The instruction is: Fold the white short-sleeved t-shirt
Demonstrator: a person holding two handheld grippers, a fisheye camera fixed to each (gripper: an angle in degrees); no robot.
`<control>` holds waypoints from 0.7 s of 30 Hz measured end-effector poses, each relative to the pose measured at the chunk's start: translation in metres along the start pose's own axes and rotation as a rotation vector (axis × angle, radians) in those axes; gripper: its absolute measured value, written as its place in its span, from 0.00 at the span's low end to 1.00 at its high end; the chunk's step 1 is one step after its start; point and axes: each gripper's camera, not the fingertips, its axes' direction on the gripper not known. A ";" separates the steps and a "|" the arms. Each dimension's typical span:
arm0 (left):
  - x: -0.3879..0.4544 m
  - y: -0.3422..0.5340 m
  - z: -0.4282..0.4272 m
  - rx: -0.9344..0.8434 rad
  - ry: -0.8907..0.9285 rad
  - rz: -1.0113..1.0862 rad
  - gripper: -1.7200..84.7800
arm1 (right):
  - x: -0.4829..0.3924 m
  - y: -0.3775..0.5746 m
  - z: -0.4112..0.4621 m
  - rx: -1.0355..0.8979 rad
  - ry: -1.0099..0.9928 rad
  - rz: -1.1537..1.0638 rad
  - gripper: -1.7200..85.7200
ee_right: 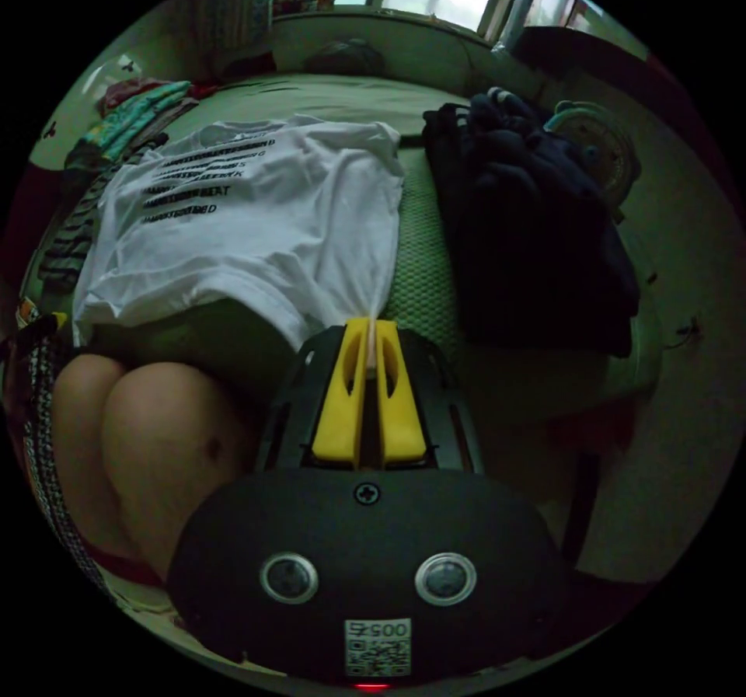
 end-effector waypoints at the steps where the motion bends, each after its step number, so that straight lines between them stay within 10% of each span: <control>1: 0.000 0.003 0.001 -0.007 0.000 0.004 0.15 | 0.005 0.002 -0.003 0.016 0.043 0.018 0.01; 21: -0.035 0.062 -0.052 0.034 -0.133 0.023 0.03 | 0.053 0.054 -0.032 0.058 0.038 0.034 0.00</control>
